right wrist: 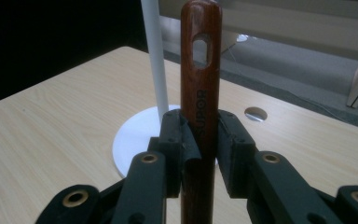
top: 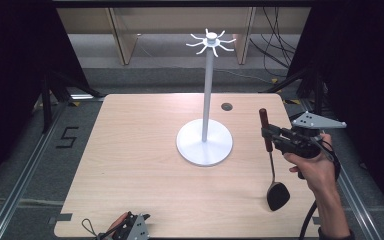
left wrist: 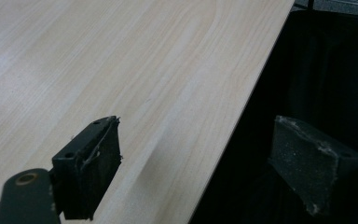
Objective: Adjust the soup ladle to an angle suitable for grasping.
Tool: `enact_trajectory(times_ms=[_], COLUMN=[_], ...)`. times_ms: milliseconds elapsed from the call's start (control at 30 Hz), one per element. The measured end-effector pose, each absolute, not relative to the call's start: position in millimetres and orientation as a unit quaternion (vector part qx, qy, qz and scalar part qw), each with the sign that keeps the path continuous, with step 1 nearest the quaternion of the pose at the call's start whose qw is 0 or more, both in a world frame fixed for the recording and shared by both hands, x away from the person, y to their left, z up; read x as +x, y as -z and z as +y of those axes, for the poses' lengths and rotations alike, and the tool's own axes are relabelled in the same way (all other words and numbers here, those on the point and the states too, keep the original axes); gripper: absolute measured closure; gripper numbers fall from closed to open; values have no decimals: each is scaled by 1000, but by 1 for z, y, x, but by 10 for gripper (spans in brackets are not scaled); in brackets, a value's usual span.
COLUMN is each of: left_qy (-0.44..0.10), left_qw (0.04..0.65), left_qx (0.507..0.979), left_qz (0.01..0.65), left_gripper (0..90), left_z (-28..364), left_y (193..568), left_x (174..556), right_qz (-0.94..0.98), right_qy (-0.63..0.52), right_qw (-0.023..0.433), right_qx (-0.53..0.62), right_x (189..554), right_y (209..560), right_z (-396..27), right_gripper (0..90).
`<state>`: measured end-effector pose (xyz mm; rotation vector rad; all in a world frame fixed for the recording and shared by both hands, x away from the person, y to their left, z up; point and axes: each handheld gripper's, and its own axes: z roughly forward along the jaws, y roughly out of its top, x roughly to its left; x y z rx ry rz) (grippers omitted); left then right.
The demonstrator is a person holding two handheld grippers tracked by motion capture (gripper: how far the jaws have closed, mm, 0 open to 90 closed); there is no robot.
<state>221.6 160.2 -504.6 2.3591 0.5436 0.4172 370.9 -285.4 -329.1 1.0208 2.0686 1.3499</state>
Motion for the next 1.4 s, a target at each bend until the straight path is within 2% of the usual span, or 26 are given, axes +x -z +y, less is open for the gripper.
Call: enact_trajectory(times_ms=[133, 267, 300, 567, 1400], left_qy=[-160, -160, -160, -160, -162], left_qw=[335, 334, 335, 335, 336], left_qx=[905, 905, 905, 905, 904], left_qz=[207, 208, 208, 208, 209], left_gripper=[154, 154, 154, 154, 153], left_z=[160, 160, 160, 160, 160], left_y=[505, 505, 505, 505, 505], left_x=[222, 221, 222, 222, 222], right_qz=[742, 734, 734, 720, 720], right_qy=[-506, -517, -523, -551, -568], right_qw=[248, 221, 232, 228, 225], right_qx=[364, 381, 366, 356, 329], right_x=[367, 361, 363, 362, 398], right_y=[323, 316, 315, 305, 255], right_z=[-290, -294, -297, -298, -254], right_gripper=[740, 740, 740, 739, 739])
